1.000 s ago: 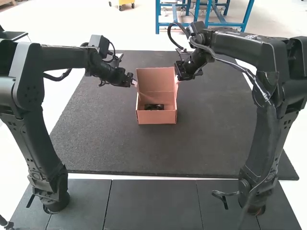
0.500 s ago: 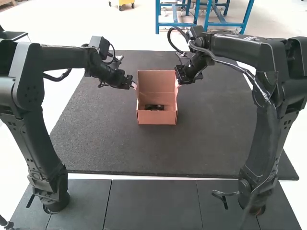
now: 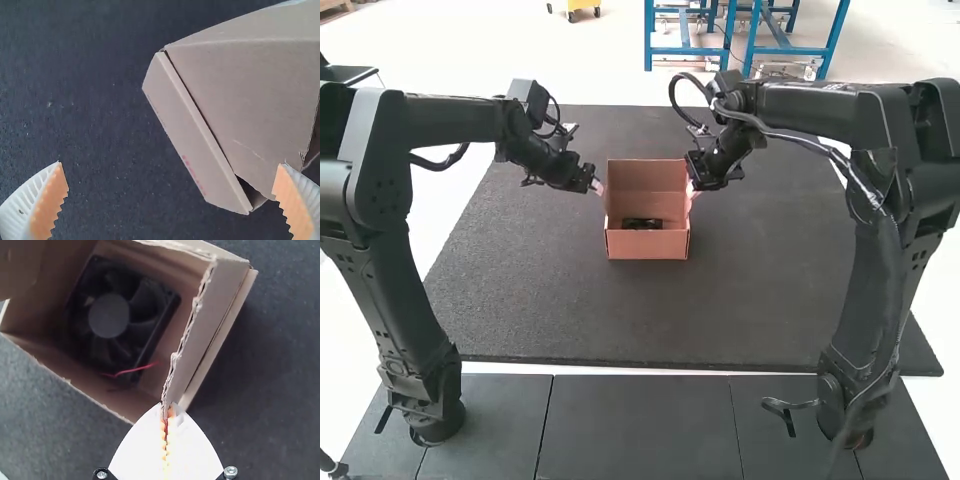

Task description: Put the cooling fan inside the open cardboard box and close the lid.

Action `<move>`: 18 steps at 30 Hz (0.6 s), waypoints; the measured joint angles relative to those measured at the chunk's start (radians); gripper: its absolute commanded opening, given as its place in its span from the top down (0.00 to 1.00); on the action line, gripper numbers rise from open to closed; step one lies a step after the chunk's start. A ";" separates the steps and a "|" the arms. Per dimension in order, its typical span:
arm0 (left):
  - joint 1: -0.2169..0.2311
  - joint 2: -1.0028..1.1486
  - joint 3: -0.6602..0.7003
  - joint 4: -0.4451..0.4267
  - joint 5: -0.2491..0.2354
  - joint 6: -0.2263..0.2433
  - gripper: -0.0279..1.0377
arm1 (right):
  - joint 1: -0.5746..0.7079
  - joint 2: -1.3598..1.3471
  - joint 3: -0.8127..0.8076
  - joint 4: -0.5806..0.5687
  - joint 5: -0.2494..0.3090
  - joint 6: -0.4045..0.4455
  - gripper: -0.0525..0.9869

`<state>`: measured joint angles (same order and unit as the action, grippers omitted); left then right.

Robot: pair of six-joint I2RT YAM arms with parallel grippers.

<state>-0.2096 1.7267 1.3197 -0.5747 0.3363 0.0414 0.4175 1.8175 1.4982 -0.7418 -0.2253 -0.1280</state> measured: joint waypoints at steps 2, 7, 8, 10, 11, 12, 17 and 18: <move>0.000 0.000 0.000 -0.001 -0.002 0.002 0.07 | 0.000 0.000 -0.002 0.001 0.000 0.000 0.72; 0.003 0.000 0.000 -0.002 -0.015 0.004 0.07 | 0.000 0.000 -0.002 0.005 0.023 -0.001 0.62; 0.005 0.000 0.000 -0.001 -0.019 0.003 0.07 | 0.000 0.000 -0.002 0.004 0.026 -0.001 0.58; 0.008 0.000 0.000 0.001 -0.027 0.003 0.07 | 0.000 0.000 -0.002 0.004 0.033 -0.001 0.51; 0.010 0.000 0.000 0.004 -0.032 0.003 0.07 | 0.000 0.000 -0.002 0.004 0.036 -0.002 0.47; 0.013 0.000 0.000 0.008 -0.035 0.003 0.07 | 0.000 0.000 -0.002 0.004 0.040 -0.003 0.44; 0.031 0.000 0.000 0.037 -0.061 -0.009 0.07 | 0.000 0.000 -0.002 -0.031 0.054 -0.005 0.29; 0.035 0.000 0.000 0.046 -0.066 -0.012 0.07 | 0.000 0.000 -0.001 -0.047 0.055 -0.007 0.27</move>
<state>-0.1749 1.7267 1.3197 -0.5285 0.2707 0.0292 0.4175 1.8172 1.4971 -0.7891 -0.1699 -0.1349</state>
